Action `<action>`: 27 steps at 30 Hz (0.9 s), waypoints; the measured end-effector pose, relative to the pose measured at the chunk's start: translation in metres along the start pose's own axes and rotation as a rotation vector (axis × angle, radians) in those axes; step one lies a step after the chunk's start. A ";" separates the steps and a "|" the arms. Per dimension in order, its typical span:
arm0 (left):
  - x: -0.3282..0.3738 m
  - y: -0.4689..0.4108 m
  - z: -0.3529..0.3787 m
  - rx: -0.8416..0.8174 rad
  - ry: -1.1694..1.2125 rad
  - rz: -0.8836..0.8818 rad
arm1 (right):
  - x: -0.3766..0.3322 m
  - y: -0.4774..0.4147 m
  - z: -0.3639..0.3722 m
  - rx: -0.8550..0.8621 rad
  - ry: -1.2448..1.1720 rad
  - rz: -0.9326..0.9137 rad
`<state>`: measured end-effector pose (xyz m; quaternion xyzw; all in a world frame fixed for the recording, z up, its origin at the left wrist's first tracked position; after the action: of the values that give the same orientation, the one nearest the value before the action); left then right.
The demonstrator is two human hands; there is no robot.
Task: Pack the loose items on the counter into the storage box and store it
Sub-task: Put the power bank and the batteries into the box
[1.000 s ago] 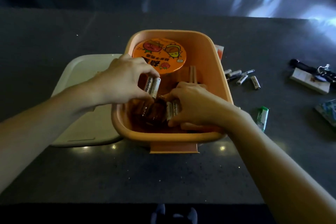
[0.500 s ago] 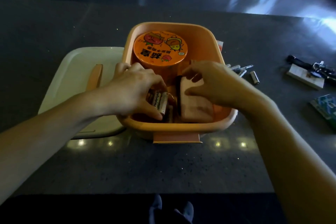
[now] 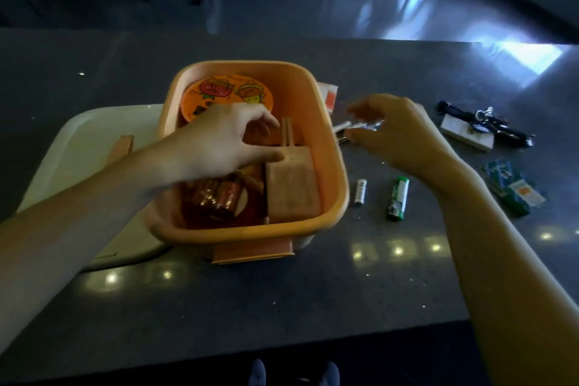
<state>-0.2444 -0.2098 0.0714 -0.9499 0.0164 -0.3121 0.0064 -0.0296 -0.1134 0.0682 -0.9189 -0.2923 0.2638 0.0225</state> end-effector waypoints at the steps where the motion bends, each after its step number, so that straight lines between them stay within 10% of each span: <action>1: 0.008 -0.008 0.004 0.033 -0.003 0.016 | 0.014 0.000 -0.004 -0.002 0.002 0.039; 10: 0.087 -0.094 0.064 0.070 -0.043 0.088 | 0.145 -0.022 -0.023 -0.105 -0.048 0.105; 27: 0.081 -0.197 0.168 -0.134 -0.264 -0.410 | 0.222 -0.093 0.034 -0.451 -0.128 -0.148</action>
<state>-0.0740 -0.0155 -0.0110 -0.9642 -0.1570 -0.1782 -0.1179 0.0577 0.0816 -0.0475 -0.8580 -0.4114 0.2473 -0.1827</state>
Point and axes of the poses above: each hand's wrist, its own y-axis away from the middle knuckle, its own z-axis out of the palm, x = y × z, the point moved 1 cm from there along -y, towards the middle knuckle
